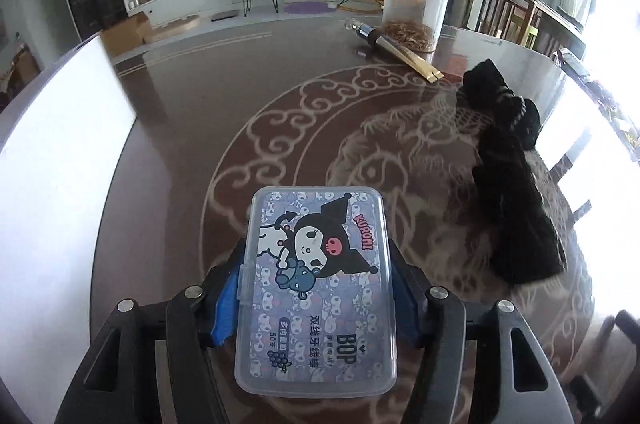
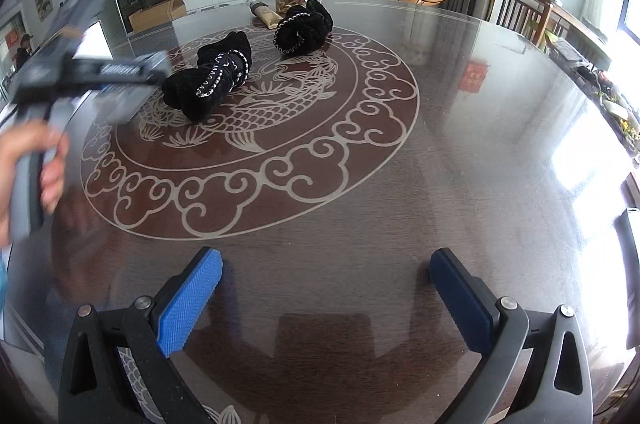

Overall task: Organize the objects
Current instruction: 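Grasp the clear Kuromi floss box with the left tool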

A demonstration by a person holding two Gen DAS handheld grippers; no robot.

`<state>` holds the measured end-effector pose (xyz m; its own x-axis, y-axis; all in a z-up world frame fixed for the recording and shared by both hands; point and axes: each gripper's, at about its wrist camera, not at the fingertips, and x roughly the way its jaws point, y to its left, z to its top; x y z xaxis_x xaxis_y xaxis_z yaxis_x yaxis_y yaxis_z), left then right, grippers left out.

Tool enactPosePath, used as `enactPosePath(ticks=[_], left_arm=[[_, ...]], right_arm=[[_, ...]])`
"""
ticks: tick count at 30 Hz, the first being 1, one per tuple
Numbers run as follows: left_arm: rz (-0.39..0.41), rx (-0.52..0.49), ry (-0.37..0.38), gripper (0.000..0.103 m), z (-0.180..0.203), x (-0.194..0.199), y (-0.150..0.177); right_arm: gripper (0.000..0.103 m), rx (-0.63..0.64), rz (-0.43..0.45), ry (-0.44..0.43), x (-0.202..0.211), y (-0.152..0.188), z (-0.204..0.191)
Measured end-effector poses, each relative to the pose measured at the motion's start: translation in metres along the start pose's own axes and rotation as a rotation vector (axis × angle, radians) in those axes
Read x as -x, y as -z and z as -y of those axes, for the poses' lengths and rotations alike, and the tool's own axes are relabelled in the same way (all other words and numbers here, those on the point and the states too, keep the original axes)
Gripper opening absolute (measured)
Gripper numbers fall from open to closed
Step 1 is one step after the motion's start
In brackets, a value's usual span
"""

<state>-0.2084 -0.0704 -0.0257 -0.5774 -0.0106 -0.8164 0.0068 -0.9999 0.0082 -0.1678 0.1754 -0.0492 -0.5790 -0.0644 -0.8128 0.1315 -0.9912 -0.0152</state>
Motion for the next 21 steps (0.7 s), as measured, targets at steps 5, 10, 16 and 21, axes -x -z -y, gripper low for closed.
enactPosePath(ticks=[5, 10, 16, 21], left_arm=[[0.008, -0.013, 0.004, 0.062, -0.007, 0.037, 0.06], [-0.022, -0.039, -0.021, 0.103, -0.012, 0.037, 0.07], [-0.017, 0.006, 0.003, 0.103, -0.02, 0.037, 0.07], [-0.015, 0.006, 0.002, 0.103, -0.018, 0.034, 0.068]], right_arm=[[0.103, 0.0, 0.0, 0.0, 0.0, 0.0, 0.0], [0.103, 0.0, 0.0, 0.0, 0.0, 0.0, 0.001], [0.103, 0.0, 0.0, 0.0, 0.0, 0.0, 0.0], [0.103, 0.002, -0.002, 0.003, -0.001, -0.001, 0.0]])
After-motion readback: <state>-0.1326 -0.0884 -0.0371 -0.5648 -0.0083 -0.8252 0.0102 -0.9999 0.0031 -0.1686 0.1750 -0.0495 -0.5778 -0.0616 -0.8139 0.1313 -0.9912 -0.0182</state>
